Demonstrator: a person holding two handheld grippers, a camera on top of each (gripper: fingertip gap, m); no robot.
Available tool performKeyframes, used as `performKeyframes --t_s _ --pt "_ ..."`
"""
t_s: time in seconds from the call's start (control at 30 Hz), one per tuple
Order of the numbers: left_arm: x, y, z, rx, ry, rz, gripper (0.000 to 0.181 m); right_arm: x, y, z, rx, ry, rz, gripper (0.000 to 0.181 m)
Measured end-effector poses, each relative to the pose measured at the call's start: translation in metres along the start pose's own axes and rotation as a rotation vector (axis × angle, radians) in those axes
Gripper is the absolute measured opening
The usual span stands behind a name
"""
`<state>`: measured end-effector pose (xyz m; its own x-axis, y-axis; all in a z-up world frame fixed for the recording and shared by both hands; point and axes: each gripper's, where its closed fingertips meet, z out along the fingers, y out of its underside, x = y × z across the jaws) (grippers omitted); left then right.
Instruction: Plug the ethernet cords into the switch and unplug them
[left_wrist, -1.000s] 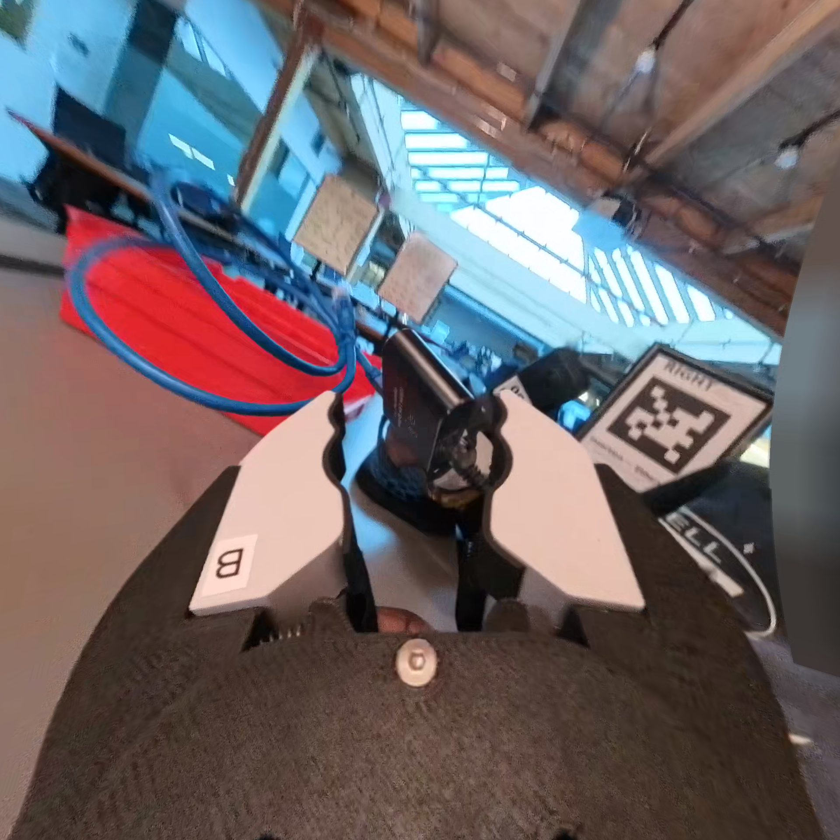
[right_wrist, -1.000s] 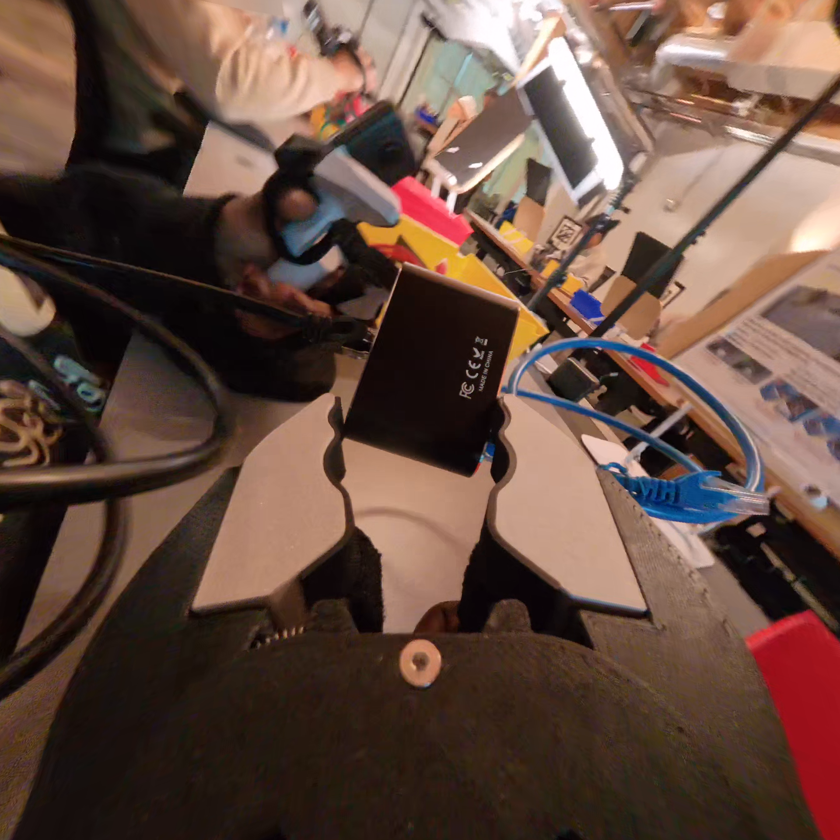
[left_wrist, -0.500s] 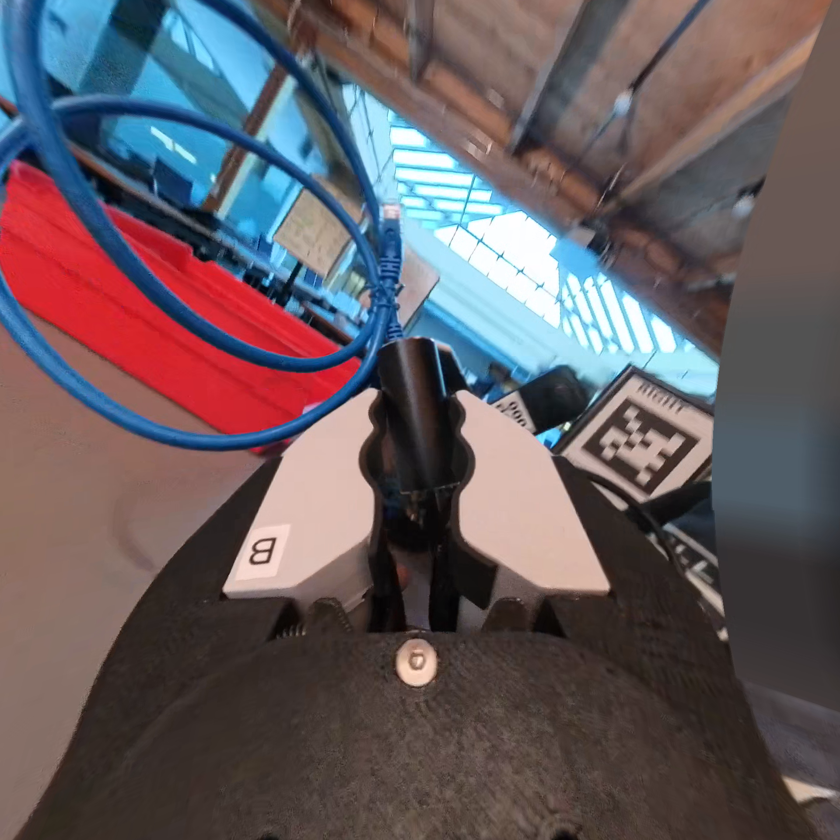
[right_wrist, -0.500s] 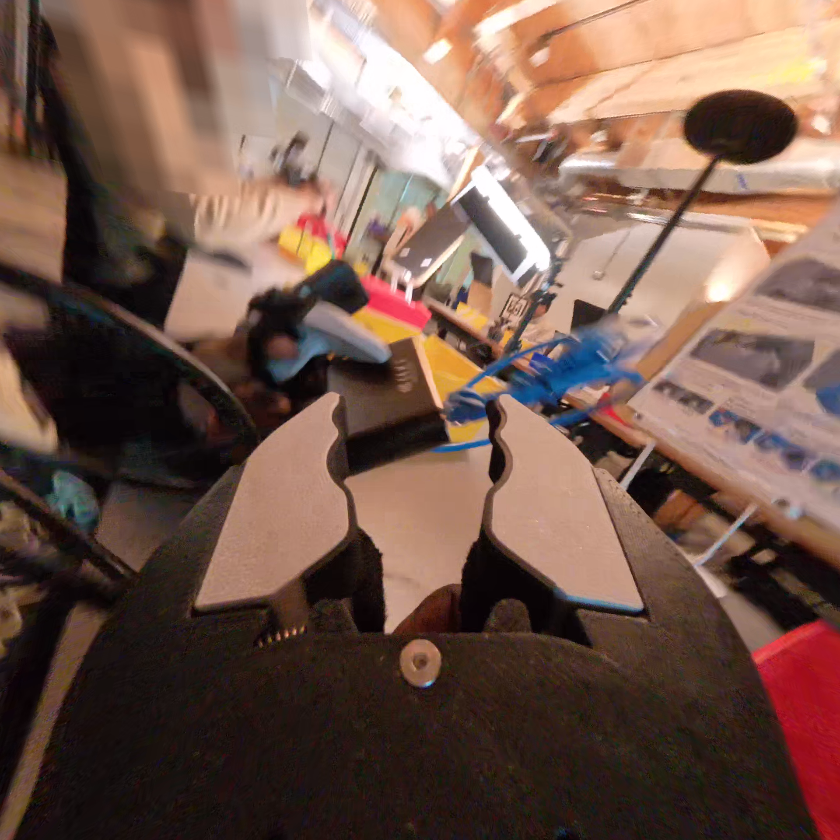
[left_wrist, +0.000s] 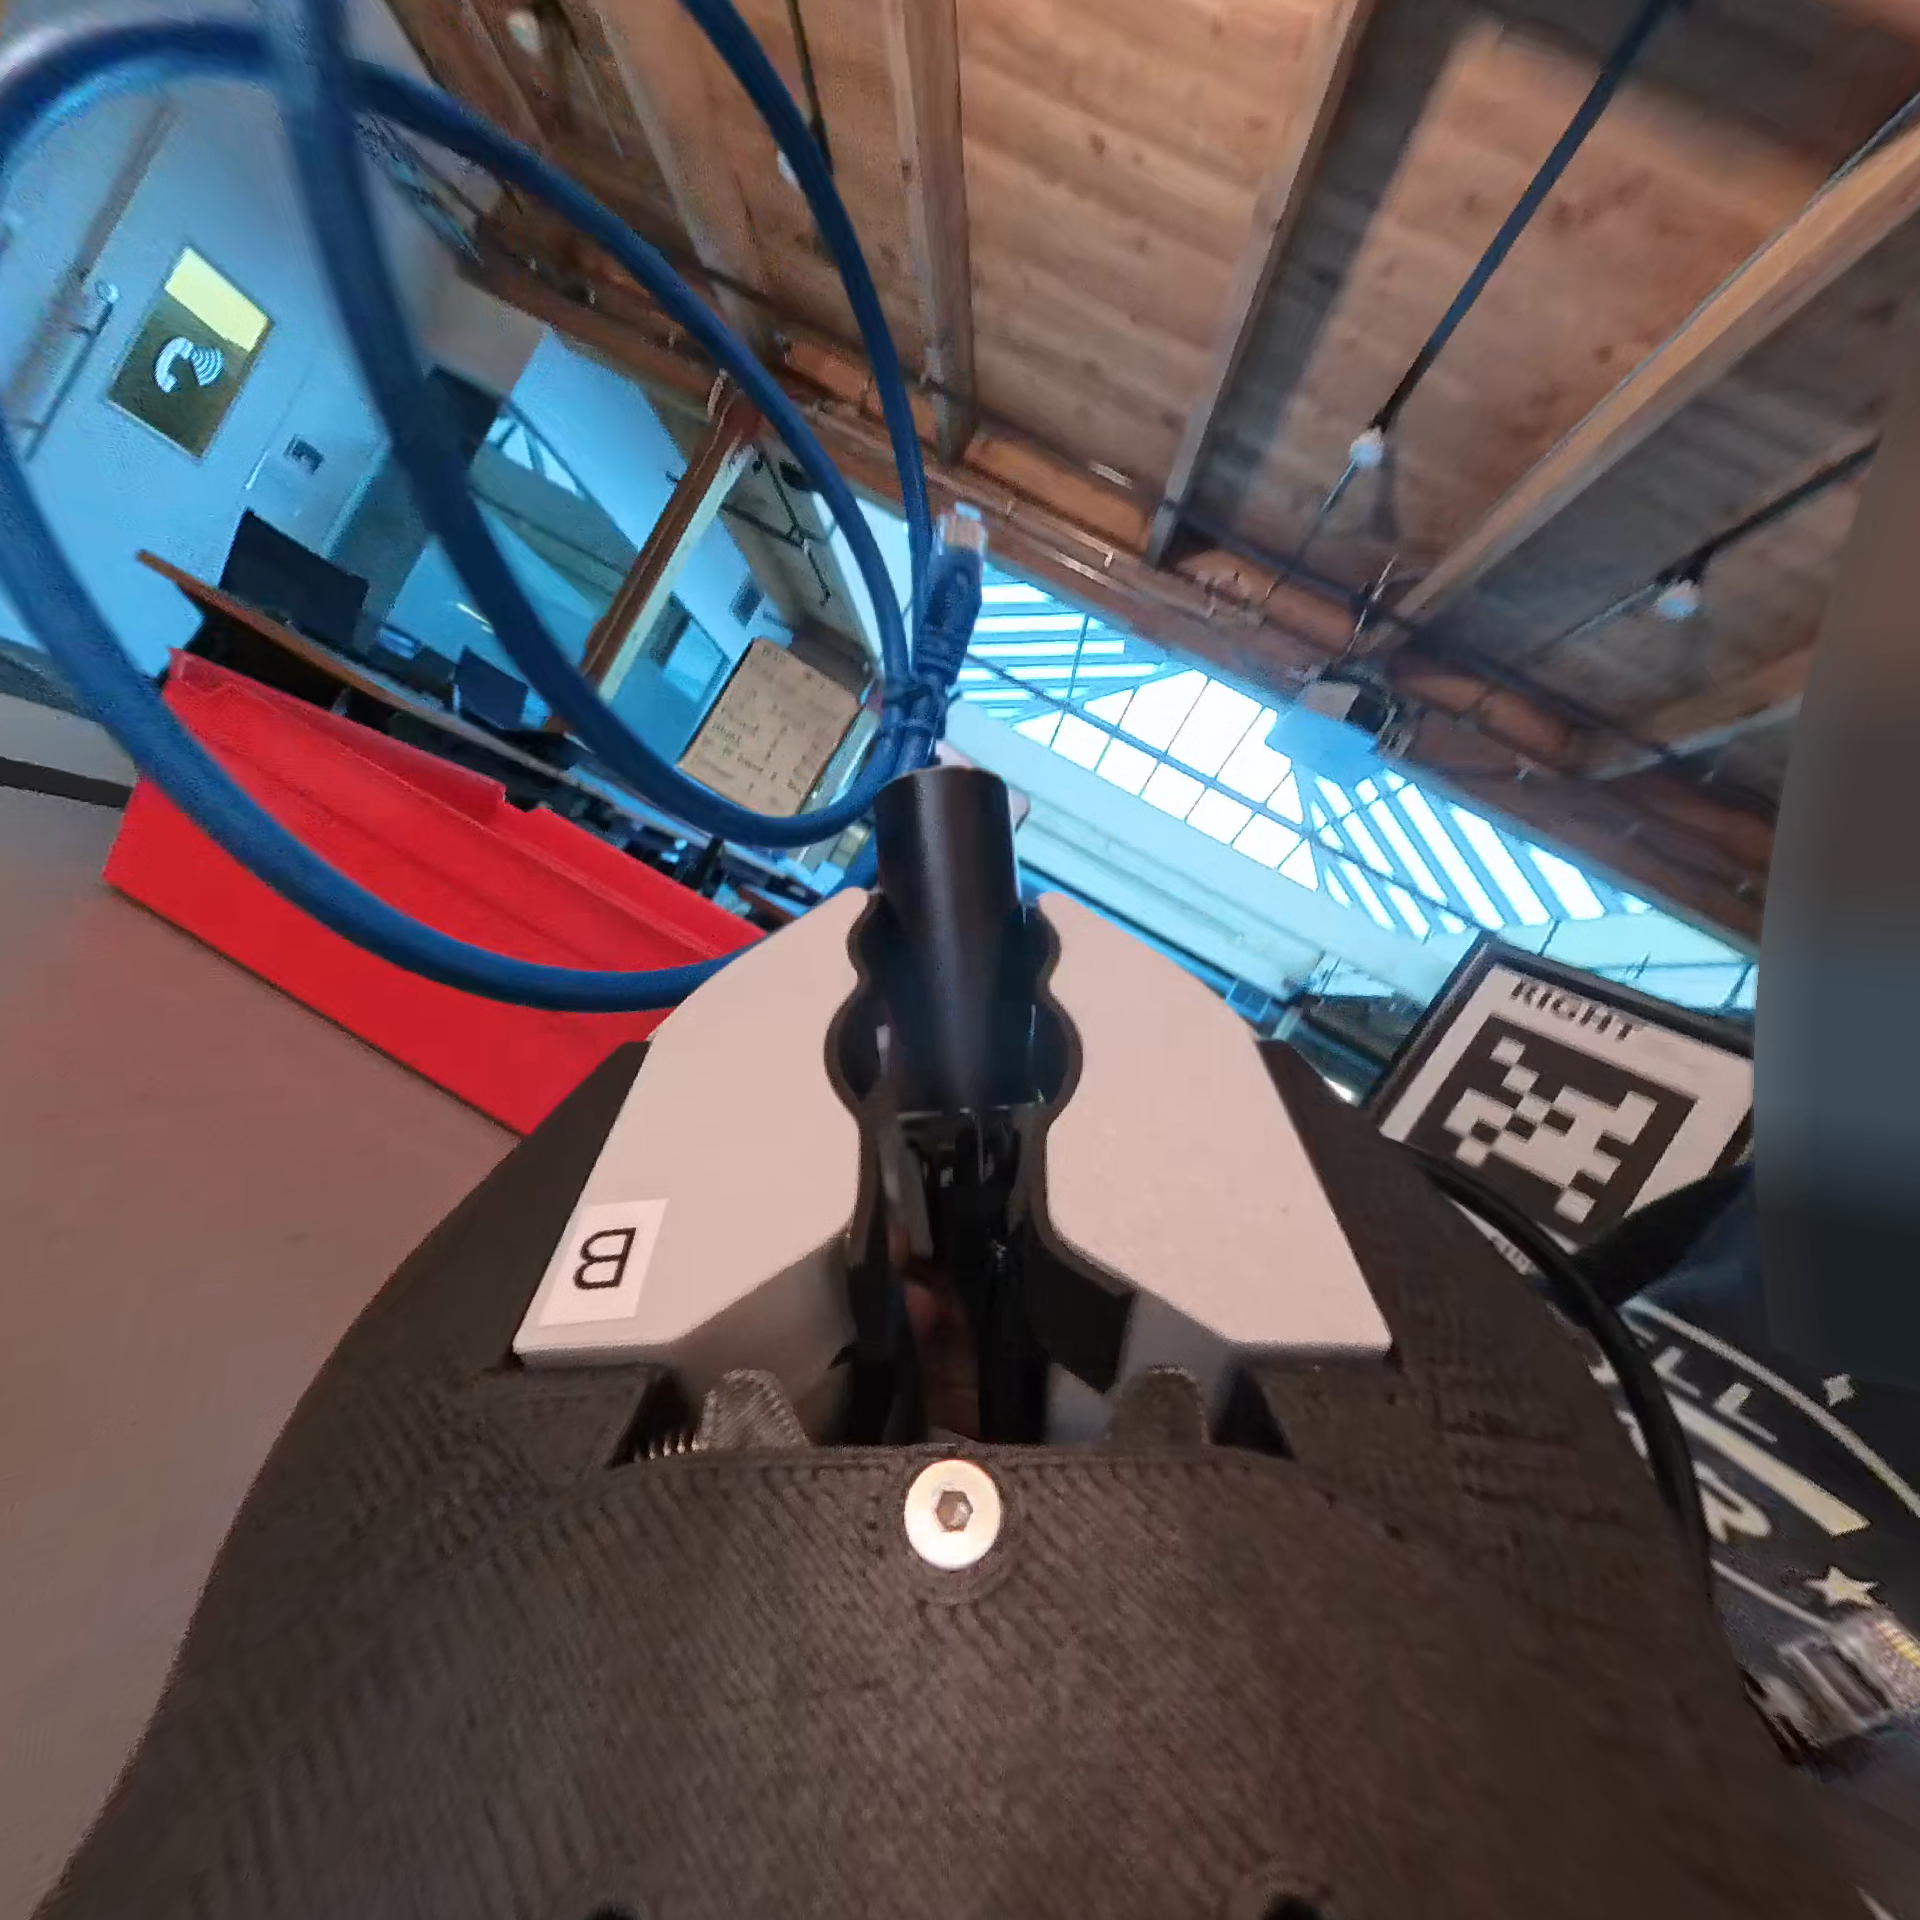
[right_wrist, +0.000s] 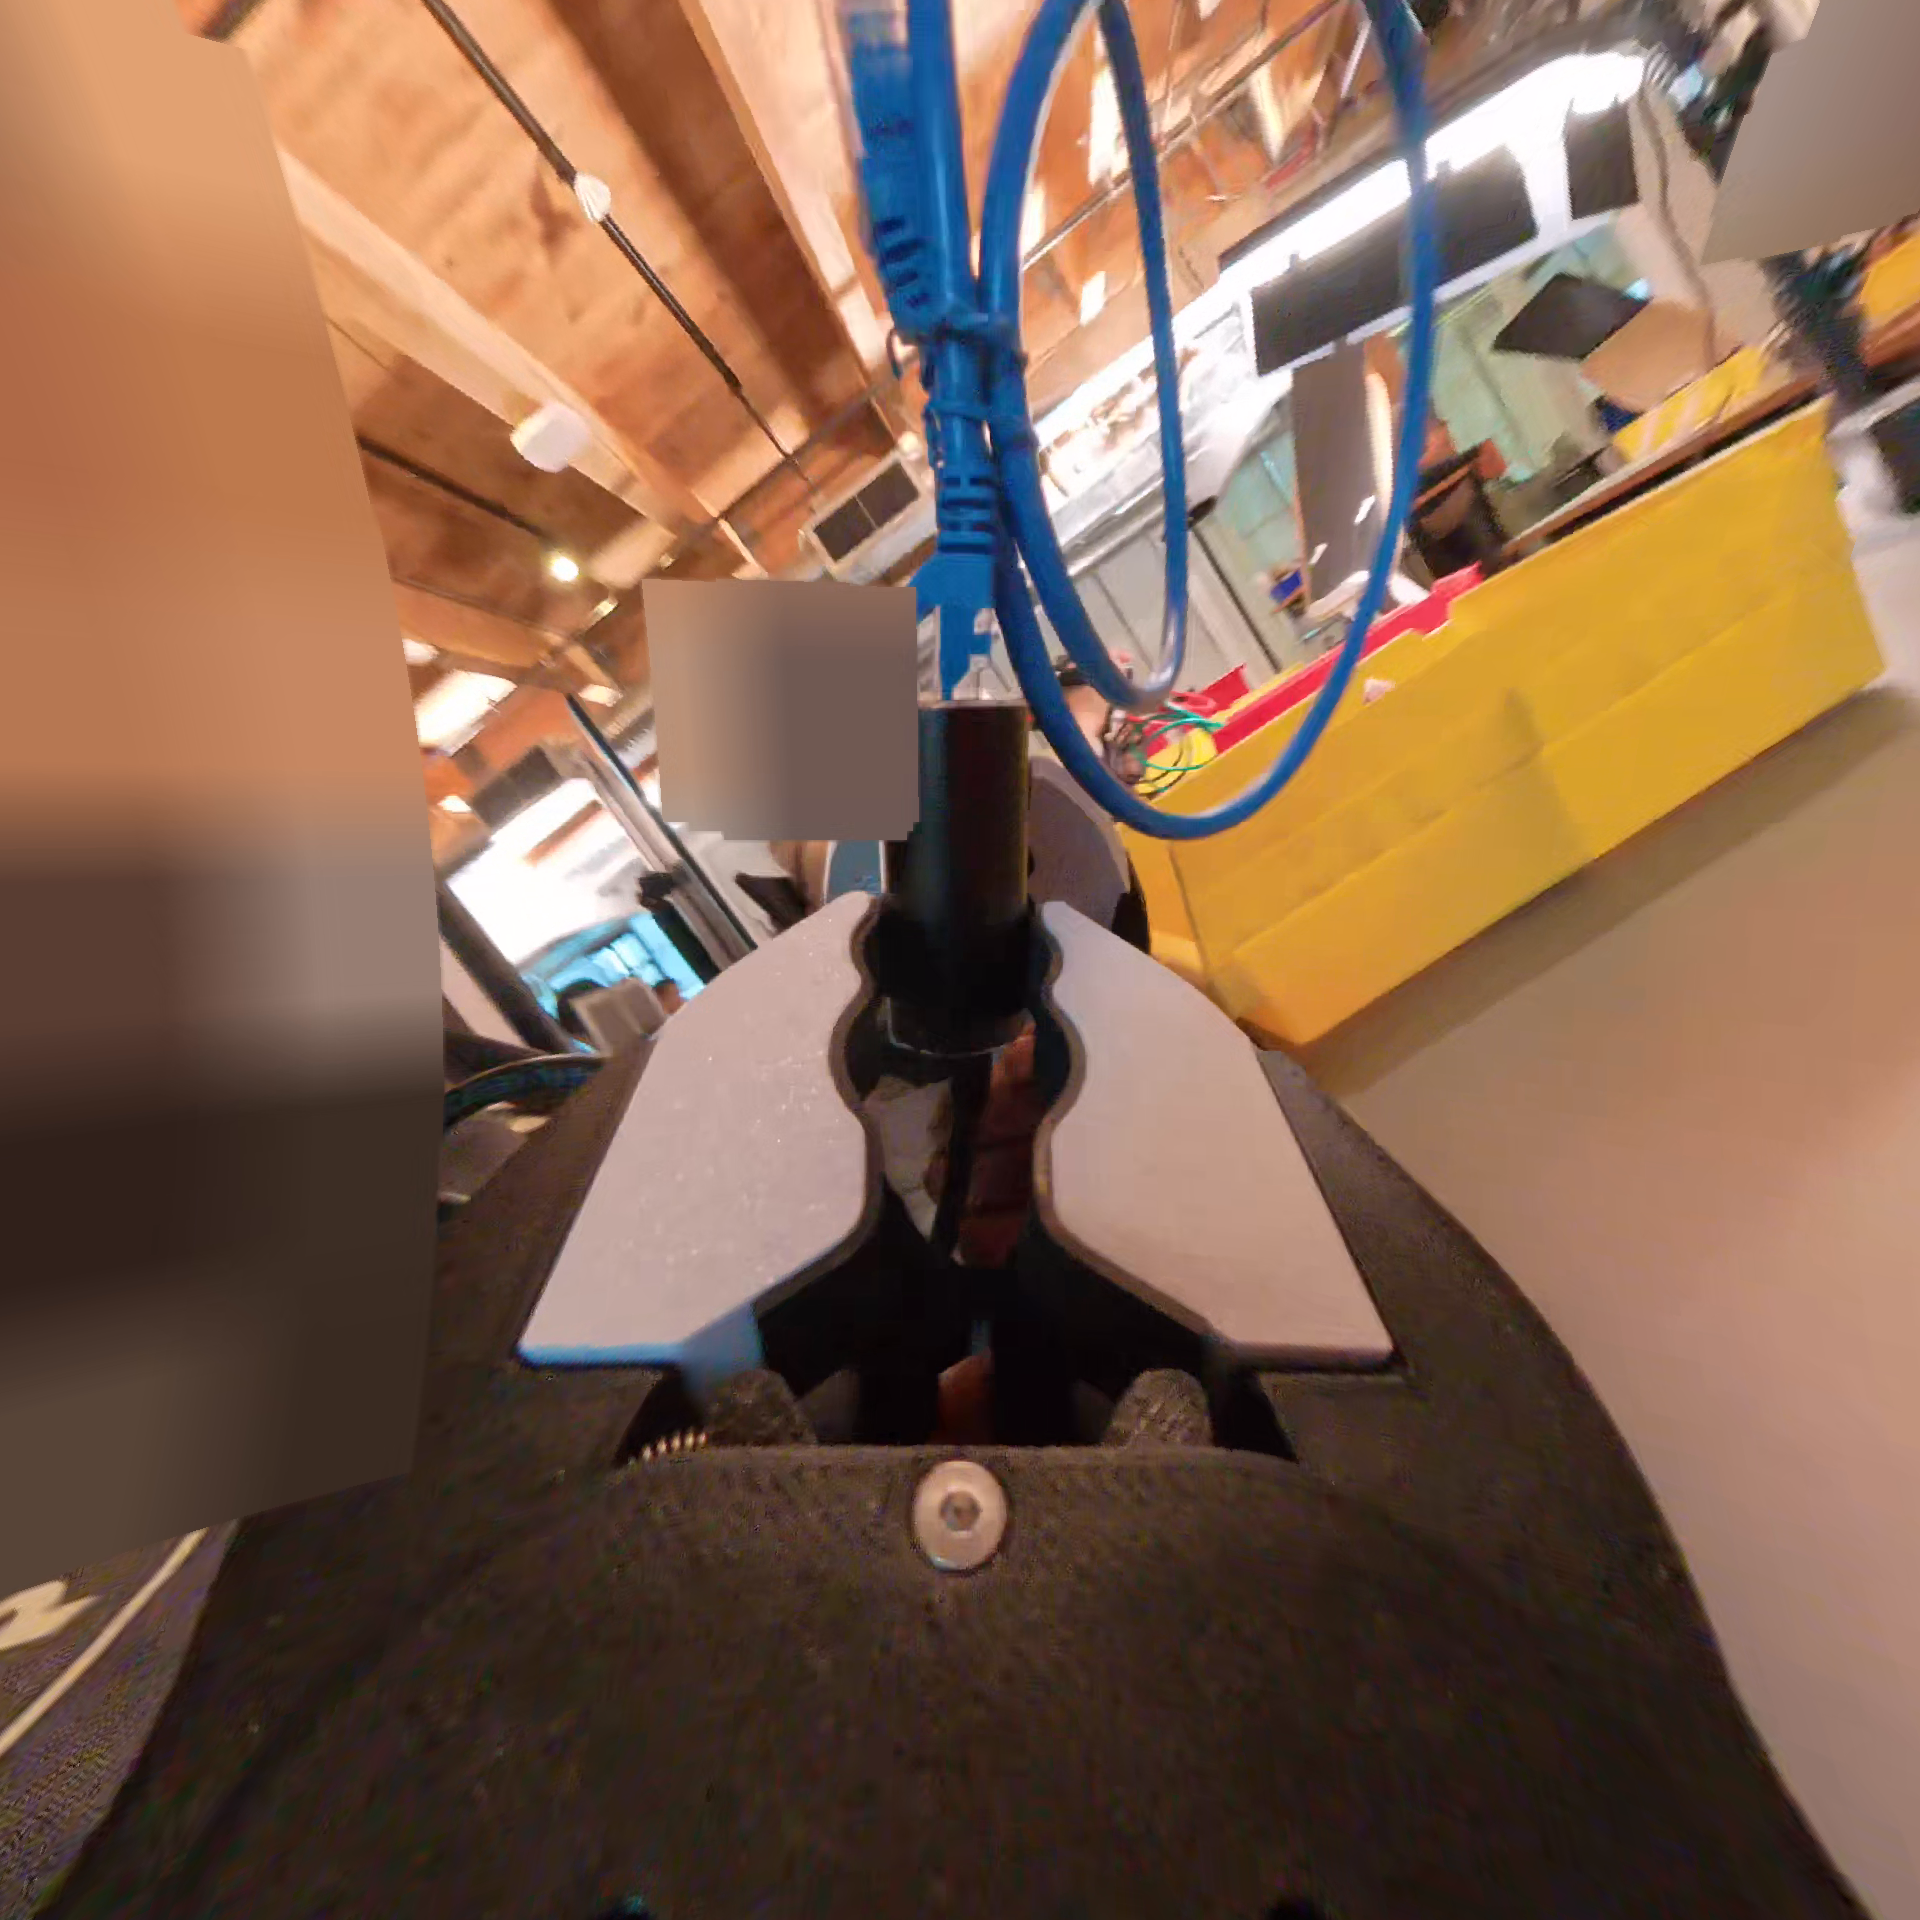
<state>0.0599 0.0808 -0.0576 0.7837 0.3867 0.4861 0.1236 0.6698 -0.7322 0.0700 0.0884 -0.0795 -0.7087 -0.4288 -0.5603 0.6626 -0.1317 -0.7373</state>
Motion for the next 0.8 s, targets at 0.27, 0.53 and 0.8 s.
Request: performKeyframes --t_s 0.27,0.53,0.8 --pt "0.007 0.016 -0.001 -0.207 0.066 0.021 0.050 -0.011 -0.005 -0.016 -0.384 0.145 -0.147 0.025" --pt "0.015 0.030 0.003 -0.257 0.090 0.045 0.024 -0.015 -0.006 -0.018 -0.434 0.166 -0.251 0.025" --pt "0.000 -0.014 -0.008 0.022 0.040 -0.059 0.025 -0.007 0.014 -0.017 -0.490 0.133 -0.157 0.053"
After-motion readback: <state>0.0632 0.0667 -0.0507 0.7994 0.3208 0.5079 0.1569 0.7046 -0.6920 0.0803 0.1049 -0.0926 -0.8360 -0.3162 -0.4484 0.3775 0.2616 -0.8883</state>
